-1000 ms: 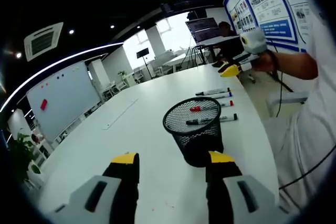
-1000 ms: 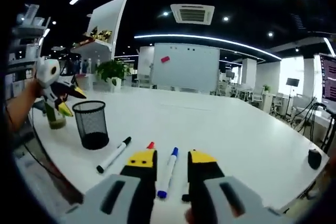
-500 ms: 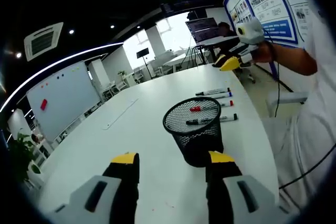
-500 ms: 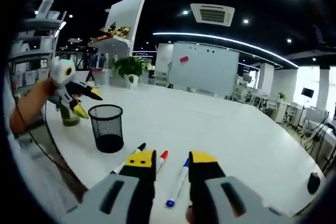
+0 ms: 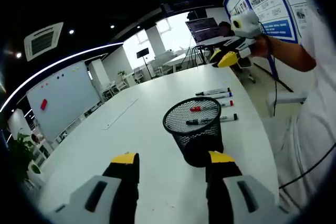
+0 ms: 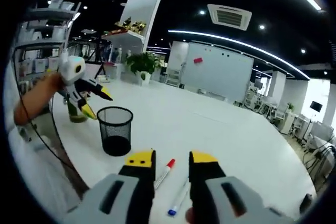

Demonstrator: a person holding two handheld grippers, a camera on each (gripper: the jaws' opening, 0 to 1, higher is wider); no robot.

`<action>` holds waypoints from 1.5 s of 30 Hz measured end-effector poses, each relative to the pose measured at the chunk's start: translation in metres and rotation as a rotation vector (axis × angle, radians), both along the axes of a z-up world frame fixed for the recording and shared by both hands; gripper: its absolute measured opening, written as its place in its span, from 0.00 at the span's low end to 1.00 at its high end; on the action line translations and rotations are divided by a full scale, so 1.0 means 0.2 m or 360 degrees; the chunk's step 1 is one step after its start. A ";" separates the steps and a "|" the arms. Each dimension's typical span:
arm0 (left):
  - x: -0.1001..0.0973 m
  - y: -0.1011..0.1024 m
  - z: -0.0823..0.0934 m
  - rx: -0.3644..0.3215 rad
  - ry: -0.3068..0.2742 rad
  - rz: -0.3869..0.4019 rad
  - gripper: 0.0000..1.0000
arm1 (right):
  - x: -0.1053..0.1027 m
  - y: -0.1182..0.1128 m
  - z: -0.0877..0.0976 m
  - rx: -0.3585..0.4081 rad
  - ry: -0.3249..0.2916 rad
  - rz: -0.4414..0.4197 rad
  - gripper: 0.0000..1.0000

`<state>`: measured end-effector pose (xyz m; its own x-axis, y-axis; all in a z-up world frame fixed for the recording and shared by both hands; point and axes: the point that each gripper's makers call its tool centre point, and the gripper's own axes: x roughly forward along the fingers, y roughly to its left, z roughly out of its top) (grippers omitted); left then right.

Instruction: Pick up the whiteboard markers from the pen holder and place them facing the whiteboard neatly

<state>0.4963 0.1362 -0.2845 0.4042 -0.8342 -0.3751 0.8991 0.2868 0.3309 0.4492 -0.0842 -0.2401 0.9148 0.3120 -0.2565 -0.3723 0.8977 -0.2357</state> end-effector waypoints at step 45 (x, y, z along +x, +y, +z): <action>-0.02 -0.01 0.00 0.0005 -0.0006 0.0007 0.52 | -0.11 0.11 0.07 -0.0027 0.0109 0.0188 0.31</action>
<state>0.4918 0.1351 -0.2848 0.4092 -0.8313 -0.3762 0.8965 0.2895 0.3354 0.4277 -0.0623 -0.2258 0.8520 0.4118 -0.3232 -0.4911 0.8427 -0.2208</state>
